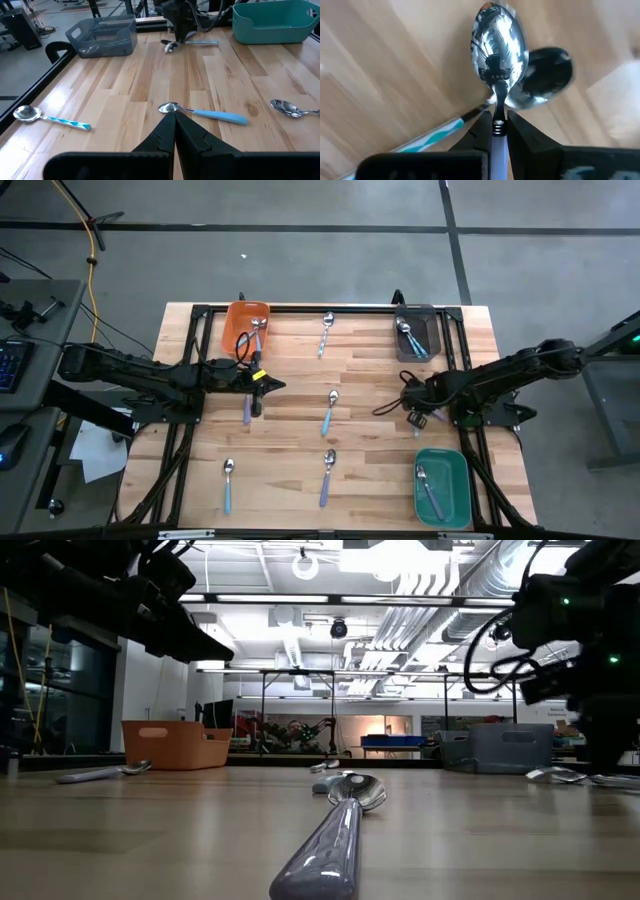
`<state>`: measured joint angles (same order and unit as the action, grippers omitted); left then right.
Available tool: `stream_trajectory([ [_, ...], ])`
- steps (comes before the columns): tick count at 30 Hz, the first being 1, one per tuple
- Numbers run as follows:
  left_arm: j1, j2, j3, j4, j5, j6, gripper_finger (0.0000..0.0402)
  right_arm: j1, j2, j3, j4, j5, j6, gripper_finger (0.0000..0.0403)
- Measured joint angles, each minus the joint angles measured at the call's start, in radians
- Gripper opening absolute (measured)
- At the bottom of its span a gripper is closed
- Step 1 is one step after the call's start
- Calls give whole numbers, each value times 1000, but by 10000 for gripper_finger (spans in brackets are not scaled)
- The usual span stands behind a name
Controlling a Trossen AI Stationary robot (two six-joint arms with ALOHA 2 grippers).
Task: Sort silverware by color (type)
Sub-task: Put the purple spoon into the green bin
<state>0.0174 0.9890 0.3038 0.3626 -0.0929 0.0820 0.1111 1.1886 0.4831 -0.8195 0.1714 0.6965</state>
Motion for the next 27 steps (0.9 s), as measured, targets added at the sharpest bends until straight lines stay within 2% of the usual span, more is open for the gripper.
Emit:
stream_trajectory([
  [7,0,0,0,1,0,0,0,0,-3,111,-46,27,11,14],
  [15,0,0,0,1,0,0,0,32,-4,323,-171,5,137,13],
  [20,0,0,0,1,0,0,0,163,-4,448,-172,-15,273,12],
  [27,0,0,0,1,0,0,0,445,35,537,-173,-36,584,9],
])
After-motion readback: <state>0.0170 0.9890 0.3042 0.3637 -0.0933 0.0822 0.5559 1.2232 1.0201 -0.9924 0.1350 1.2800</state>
